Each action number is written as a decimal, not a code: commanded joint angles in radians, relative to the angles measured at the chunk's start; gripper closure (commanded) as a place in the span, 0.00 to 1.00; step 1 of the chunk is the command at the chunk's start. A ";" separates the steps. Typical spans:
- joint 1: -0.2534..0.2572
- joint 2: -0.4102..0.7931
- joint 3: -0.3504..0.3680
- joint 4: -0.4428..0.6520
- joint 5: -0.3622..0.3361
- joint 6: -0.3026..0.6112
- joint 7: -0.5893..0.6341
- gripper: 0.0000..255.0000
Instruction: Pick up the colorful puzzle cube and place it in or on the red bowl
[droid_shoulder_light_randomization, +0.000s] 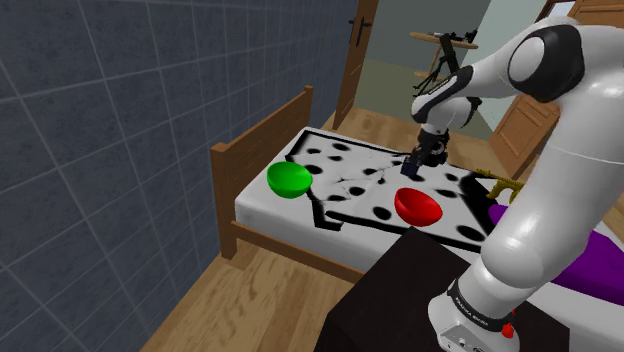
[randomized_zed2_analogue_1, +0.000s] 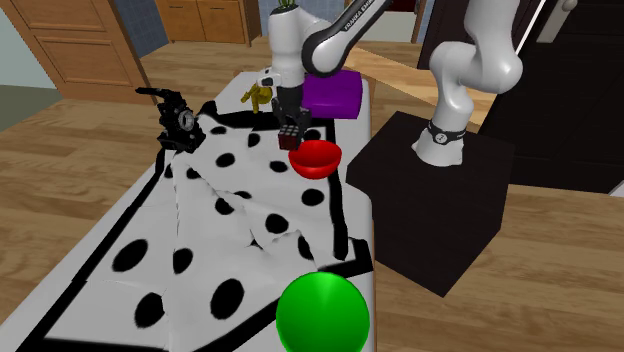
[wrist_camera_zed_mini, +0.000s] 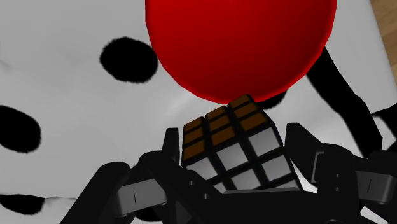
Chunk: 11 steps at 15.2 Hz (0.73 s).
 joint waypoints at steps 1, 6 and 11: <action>0.002 -0.072 -0.022 -0.080 -0.048 0.020 0.006 1.00; -0.024 -0.269 -0.061 -0.269 -0.206 0.045 0.056 1.00; -0.032 -0.257 -0.070 -0.320 -0.202 0.107 0.037 1.00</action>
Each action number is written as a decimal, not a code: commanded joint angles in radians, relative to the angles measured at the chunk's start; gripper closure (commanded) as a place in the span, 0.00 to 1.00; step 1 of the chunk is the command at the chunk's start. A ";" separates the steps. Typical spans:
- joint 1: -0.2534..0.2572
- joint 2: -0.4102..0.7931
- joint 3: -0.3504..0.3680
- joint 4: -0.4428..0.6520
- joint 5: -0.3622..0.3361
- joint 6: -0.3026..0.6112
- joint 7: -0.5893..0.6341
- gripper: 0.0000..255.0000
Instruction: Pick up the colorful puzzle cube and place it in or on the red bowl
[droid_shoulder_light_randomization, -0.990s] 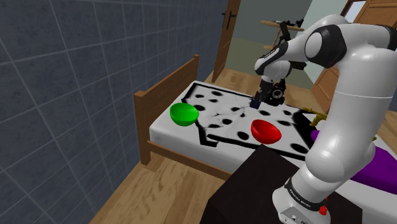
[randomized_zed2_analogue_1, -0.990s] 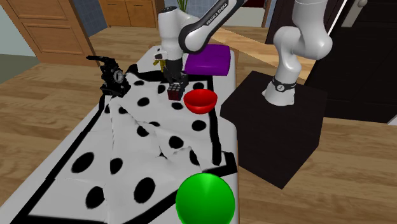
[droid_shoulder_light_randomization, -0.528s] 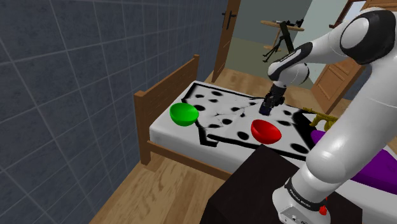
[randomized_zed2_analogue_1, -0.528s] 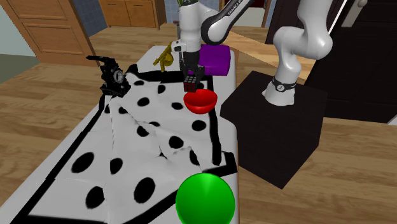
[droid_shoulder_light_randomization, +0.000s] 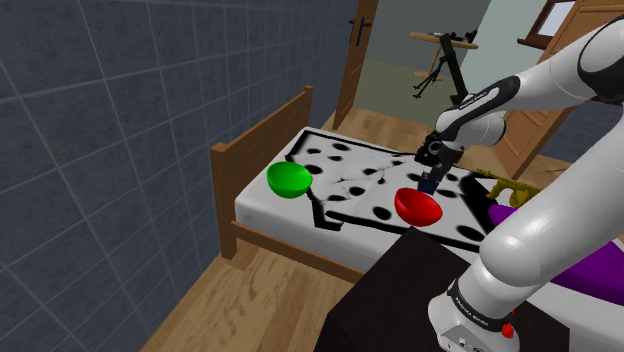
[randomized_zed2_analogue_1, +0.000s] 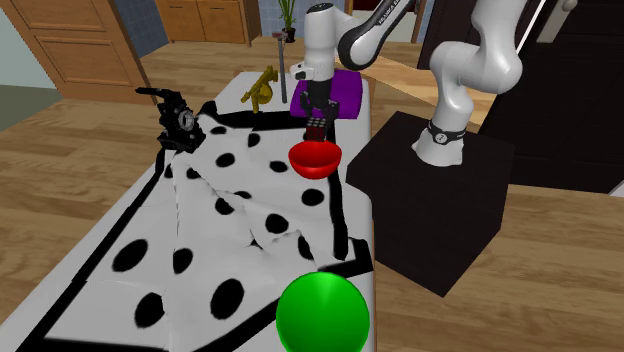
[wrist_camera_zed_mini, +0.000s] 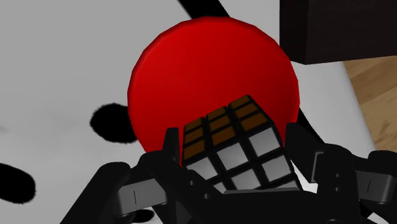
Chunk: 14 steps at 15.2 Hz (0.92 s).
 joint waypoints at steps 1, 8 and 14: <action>0.004 0.026 -0.003 -0.007 0.021 0.030 -0.015 1.00; 0.013 0.133 -0.002 -0.024 0.127 0.134 -0.091 1.00; 0.005 0.205 0.019 -0.027 0.213 0.194 -0.153 1.00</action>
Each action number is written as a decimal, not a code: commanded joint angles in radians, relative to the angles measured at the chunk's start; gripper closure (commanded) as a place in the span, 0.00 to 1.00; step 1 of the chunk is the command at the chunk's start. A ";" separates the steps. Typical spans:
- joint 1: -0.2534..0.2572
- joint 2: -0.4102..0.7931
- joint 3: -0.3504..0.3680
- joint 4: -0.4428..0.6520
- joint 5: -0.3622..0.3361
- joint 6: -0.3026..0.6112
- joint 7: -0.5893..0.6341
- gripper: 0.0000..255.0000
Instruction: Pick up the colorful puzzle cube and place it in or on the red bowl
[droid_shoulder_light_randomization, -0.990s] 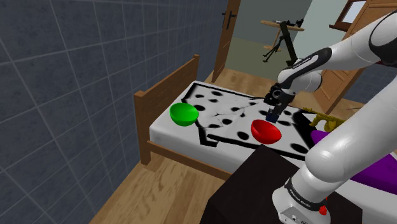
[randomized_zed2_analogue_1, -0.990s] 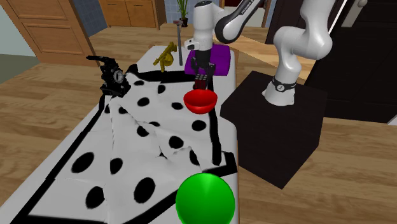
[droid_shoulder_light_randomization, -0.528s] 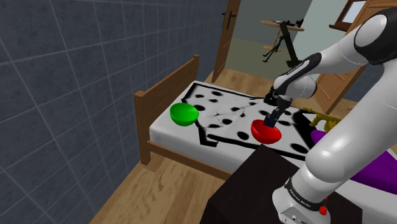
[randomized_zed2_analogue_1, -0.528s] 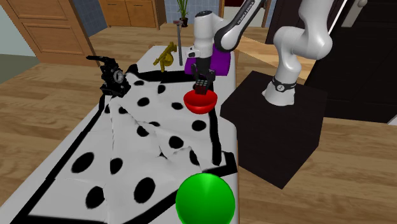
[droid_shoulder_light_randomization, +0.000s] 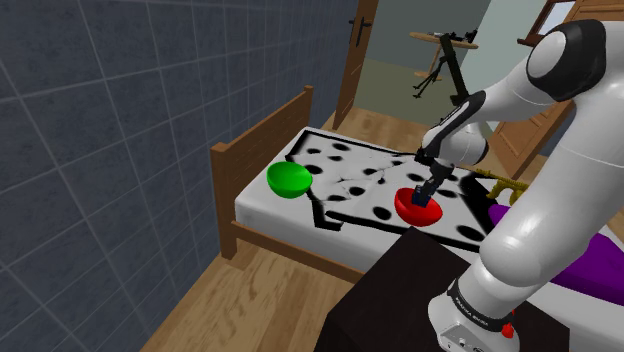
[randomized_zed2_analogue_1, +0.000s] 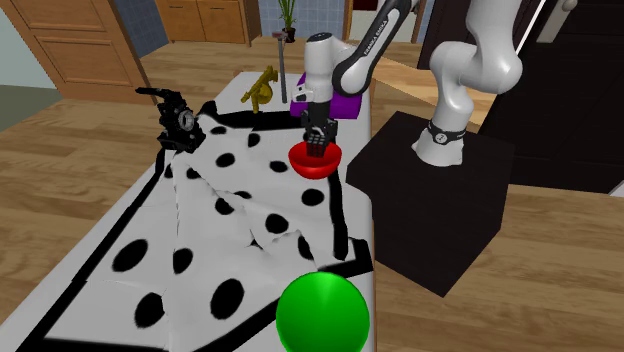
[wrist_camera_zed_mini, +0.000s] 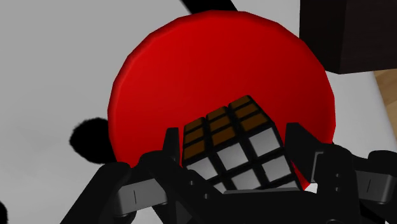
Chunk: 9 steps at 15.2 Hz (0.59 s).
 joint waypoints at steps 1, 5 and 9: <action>-0.001 0.007 0.003 0.001 0.009 0.006 -0.006 1.00; -0.001 0.007 0.003 0.001 0.009 0.006 -0.006 1.00; -0.001 0.007 0.003 0.001 0.009 0.006 -0.006 0.00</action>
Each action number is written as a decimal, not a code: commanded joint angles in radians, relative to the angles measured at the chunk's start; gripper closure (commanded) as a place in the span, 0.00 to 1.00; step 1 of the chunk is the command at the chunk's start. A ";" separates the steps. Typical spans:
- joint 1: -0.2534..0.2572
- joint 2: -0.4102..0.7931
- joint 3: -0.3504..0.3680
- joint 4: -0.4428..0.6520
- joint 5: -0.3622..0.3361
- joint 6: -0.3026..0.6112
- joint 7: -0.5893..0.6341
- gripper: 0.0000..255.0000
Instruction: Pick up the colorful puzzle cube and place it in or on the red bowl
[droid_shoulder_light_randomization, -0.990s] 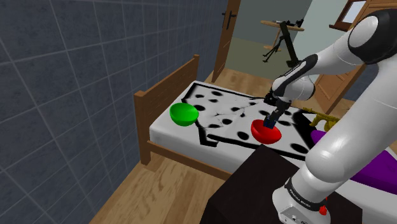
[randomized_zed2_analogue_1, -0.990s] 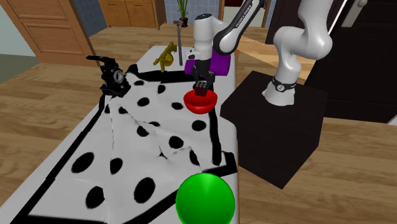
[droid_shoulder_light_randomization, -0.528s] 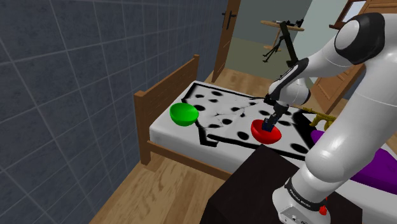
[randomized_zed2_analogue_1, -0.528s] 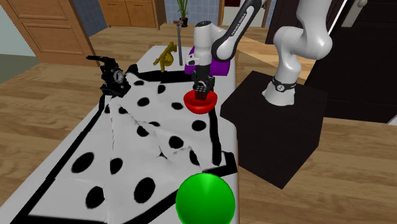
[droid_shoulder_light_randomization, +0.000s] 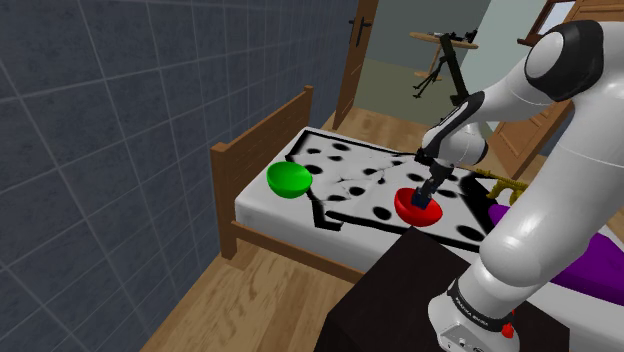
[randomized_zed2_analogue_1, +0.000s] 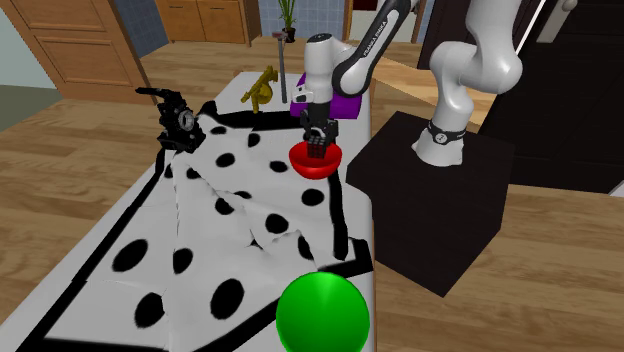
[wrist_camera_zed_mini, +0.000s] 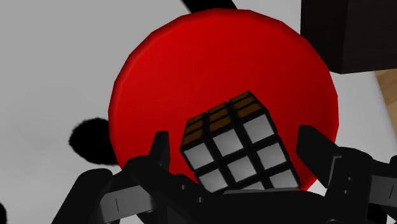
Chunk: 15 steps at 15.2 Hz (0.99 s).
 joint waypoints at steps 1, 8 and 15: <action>0.000 0.000 0.000 0.000 0.000 0.000 0.000 0.00; 0.013 -0.151 -0.033 0.015 -0.168 -0.136 0.121 0.00; 0.011 -0.151 -0.032 0.015 -0.167 -0.136 0.121 0.00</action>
